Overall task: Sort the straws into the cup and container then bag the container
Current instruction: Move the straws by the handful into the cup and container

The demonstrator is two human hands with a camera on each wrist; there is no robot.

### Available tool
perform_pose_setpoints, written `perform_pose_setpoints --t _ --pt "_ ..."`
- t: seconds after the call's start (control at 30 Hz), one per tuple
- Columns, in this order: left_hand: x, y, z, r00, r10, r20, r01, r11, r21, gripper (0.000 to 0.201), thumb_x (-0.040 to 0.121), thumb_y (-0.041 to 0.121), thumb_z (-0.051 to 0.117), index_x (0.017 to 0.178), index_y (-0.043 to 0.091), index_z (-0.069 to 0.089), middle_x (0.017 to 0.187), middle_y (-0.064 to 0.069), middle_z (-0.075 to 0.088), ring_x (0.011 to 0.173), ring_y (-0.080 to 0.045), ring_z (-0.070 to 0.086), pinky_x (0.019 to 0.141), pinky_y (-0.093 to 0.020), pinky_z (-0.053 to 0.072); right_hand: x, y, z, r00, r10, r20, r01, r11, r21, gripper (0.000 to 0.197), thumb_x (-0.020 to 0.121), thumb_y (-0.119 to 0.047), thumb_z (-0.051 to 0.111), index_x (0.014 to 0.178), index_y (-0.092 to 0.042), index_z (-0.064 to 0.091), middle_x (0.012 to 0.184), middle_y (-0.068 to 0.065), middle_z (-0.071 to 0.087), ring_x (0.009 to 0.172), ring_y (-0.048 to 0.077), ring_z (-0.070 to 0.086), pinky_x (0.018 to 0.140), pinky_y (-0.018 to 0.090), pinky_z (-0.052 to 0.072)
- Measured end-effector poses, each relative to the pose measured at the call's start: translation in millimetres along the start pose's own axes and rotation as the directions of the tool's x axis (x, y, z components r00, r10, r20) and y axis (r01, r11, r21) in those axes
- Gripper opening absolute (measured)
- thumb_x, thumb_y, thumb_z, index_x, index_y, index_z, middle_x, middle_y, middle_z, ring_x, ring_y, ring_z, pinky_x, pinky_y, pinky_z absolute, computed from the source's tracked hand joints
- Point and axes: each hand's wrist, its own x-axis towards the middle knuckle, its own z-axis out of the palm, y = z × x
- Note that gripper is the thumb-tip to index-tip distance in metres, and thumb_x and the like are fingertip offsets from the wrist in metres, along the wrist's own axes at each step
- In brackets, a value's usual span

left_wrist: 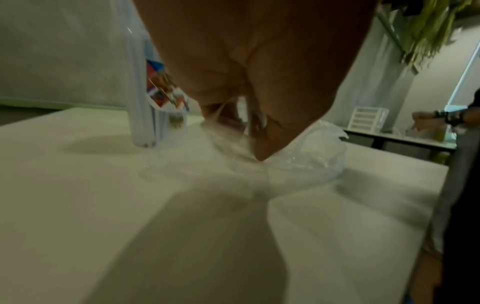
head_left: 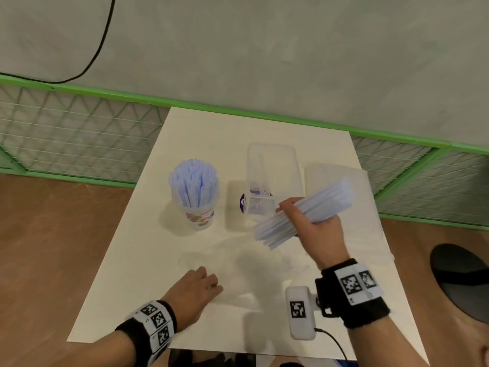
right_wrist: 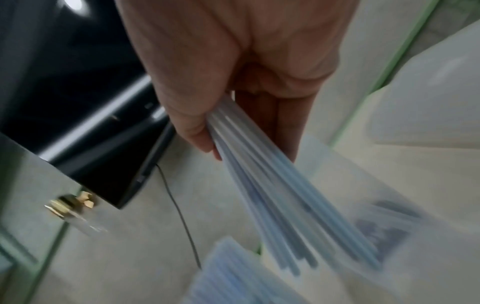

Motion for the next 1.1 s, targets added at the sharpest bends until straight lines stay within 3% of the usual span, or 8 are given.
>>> perform_pose_setpoints --t 0.17,0.3,0.4,0.53,0.67,0.83,0.97,1.1 --pt "2.8 13.9 5.3 0.970 -0.172 0.171 0.158 0.983 0.091 0.023 0.063 0.047 0.065 0.077 0.029 0.070 0.132 -0.005 0.058 0.118 -0.029 0.045 0.088 -0.045 0.032 -8.8 86.5 21.5 0.977 0.212 -0.004 -0.208 0.955 -0.211 0.016 0.082 -0.029 0.077 0.073 -0.017 0.073 0.072 0.000 0.074 0.072 0.015 0.071 0.069 0.037 0.058" --pt "10.1 13.1 10.8 0.942 -0.237 0.237 0.235 0.971 0.038 0.040 0.089 0.056 0.035 0.082 0.032 0.066 0.139 -0.009 0.055 0.125 -0.040 0.053 0.098 -0.049 0.044 -14.0 125.9 25.3 0.952 0.304 0.026 -0.288 0.923 -0.256 0.029 0.078 -0.031 0.079 0.054 -0.029 0.062 0.053 -0.007 0.062 0.051 0.013 0.059 0.056 0.032 0.050" --pt "18.9 10.0 8.4 0.912 -0.278 0.301 0.315 0.945 -0.083 0.048 0.096 0.055 0.020 0.117 0.029 0.054 0.163 -0.003 0.004 0.148 -0.038 0.009 0.116 -0.052 0.018 -9.2 125.1 22.5 0.958 0.282 0.047 -0.255 0.917 -0.308 0.032 0.078 -0.034 0.078 0.055 -0.024 0.059 0.052 -0.007 0.061 0.048 0.009 0.059 0.049 0.024 0.044" --pt "29.2 2.9 8.0 0.866 -0.338 0.368 0.397 0.913 -0.095 0.043 0.100 0.050 0.023 0.122 0.027 0.052 0.160 0.003 -0.021 0.149 -0.031 -0.013 0.120 -0.049 0.006 2.7 111.8 4.0 0.983 0.180 -0.027 -0.181 0.941 -0.286 0.022 0.083 -0.028 0.076 0.070 -0.012 0.071 0.063 -0.001 0.069 0.057 0.003 0.066 0.051 0.017 0.049" --pt "39.5 -0.9 10.1 0.842 -0.396 0.366 0.446 0.893 -0.059 0.037 0.101 0.043 0.027 0.128 0.028 0.048 0.160 0.002 -0.022 0.149 -0.031 -0.012 0.120 -0.048 0.008 7.6 125.3 -0.3 0.962 0.270 -0.039 -0.259 0.863 -0.434 0.037 0.085 -0.040 0.071 0.068 -0.008 0.067 0.061 0.004 0.067 0.061 0.021 0.067 0.053 0.024 0.048" --pt "45.1 -3.1 0.4 0.826 -0.430 0.365 0.483 0.873 -0.064 0.034 0.098 0.042 0.033 0.125 0.034 0.052 0.162 0.005 -0.013 0.150 -0.028 -0.007 0.119 -0.049 0.007 22.8 131.0 -6.5 0.971 0.237 0.022 -0.196 0.848 -0.493 0.038 0.085 -0.045 0.068 0.073 -0.009 0.068 0.059 -0.002 0.063 0.053 0.009 0.061 0.046 0.014 0.039" --pt "31.3 -1.9 -26.5 0.938 -0.346 0.019 0.339 0.906 -0.252 0.024 0.084 0.039 0.045 0.106 0.041 0.053 0.149 -0.002 0.040 0.136 -0.035 0.037 0.102 -0.050 0.035 31.7 107.4 -23.5 0.997 0.045 0.065 -0.007 0.865 -0.502 0.037 0.088 -0.037 0.068 0.069 -0.005 0.067 0.047 -0.003 0.058 0.043 0.001 0.056 0.039 0.012 0.034" --pt "7.8 -4.5 -70.3 0.811 -0.458 -0.365 0.307 0.863 -0.401 0.022 0.081 0.042 0.052 0.101 0.036 0.058 0.134 0.002 0.052 0.121 -0.022 0.048 0.089 -0.043 0.044 24.0 71.3 -32.5 0.992 -0.109 0.065 0.120 0.974 -0.193 0.022 0.084 -0.026 0.077 0.070 -0.009 0.073 0.065 0.005 0.072 0.066 0.015 0.071 0.057 0.029 0.056"
